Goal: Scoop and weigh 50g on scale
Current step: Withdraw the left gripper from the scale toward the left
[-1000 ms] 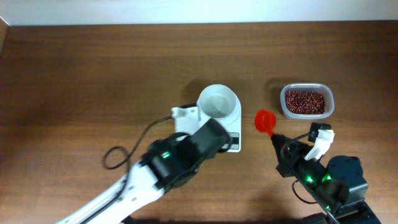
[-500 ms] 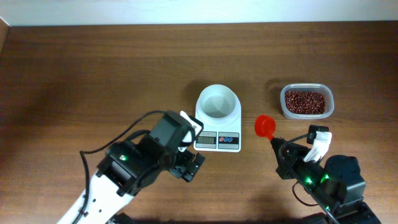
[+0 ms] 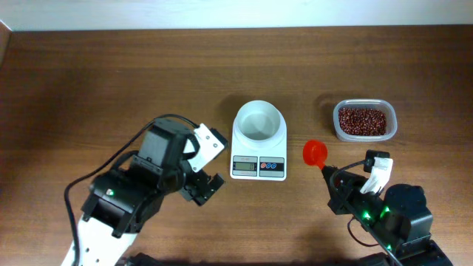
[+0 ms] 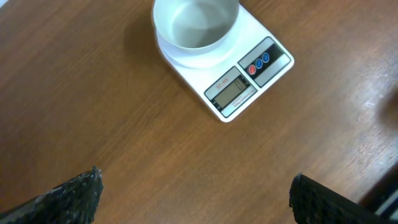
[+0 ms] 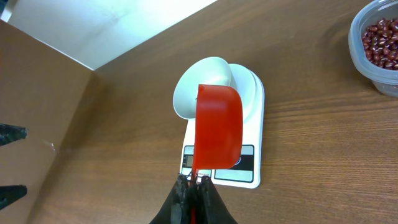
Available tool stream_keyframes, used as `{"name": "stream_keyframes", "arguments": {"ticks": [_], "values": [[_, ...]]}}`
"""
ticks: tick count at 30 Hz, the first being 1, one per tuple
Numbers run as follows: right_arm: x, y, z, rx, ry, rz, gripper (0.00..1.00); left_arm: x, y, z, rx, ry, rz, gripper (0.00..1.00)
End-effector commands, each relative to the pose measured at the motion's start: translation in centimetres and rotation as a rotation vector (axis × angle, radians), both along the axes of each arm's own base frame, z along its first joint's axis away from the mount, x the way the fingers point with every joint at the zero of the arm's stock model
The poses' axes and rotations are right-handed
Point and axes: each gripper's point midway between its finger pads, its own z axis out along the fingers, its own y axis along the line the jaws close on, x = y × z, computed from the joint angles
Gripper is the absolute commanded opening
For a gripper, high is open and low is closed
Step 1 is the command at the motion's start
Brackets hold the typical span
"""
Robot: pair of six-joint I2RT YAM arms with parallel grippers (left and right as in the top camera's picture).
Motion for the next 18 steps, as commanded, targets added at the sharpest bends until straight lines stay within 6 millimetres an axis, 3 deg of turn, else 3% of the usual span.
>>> {"name": "stream_keyframes", "arguments": {"ticks": [1,5,13,18], "values": [[0.0,-0.1,1.0,0.003,-0.026,0.001,0.04,-0.1,-0.7,1.2,-0.081,-0.013,-0.123,0.99],[0.0,-0.1,1.0,0.003,-0.025,0.001,0.04,-0.2,-1.2,1.3,-0.121,0.002,-0.145,0.99],[-0.6,-0.3,-0.2,-0.013,0.027,0.001,0.04,0.9,-1.2,-0.9,-0.067,0.068,-0.139,0.99],[-0.6,-0.3,-0.2,-0.013,0.027,0.0,0.04,0.8,-1.1,-1.1,-0.064,0.077,-0.138,0.99]]}}
